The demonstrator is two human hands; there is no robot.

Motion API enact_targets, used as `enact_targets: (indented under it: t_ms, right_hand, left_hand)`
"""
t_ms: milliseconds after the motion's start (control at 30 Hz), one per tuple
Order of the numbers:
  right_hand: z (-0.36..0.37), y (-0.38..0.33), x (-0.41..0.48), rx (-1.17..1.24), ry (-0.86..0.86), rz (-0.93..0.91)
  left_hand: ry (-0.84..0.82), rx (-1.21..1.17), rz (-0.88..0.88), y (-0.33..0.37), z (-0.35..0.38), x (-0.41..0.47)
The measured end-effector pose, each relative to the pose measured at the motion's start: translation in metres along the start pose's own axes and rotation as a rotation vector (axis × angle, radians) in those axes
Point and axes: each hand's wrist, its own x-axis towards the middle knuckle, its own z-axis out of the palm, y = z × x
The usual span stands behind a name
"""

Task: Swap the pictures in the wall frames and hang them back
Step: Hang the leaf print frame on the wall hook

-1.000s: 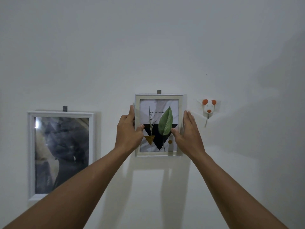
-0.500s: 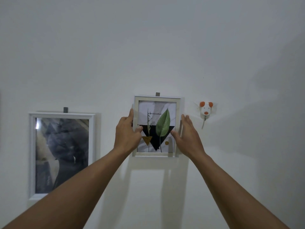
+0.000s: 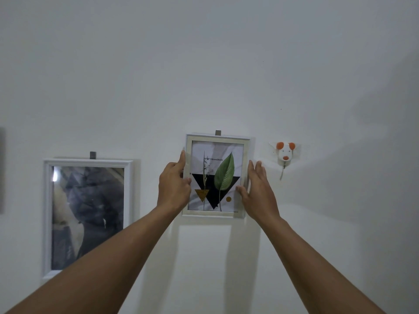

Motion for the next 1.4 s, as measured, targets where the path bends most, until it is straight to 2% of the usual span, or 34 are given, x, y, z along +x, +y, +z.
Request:
enact_targets:
  t_ms: [467,1400]
  right_hand:
    - [0.0001,0.0001,0.0006,-0.033,0.049,0.011]
    - [-0.0056,-0.0006,0.0001,0.019,-0.005,0.004]
  left_hand:
    - [-0.004,-0.017,0.020,-0.0016,0.0018,0.0026]
    - [0.016,-0.001,0.073,-0.0045,0.0040,-0.0004]
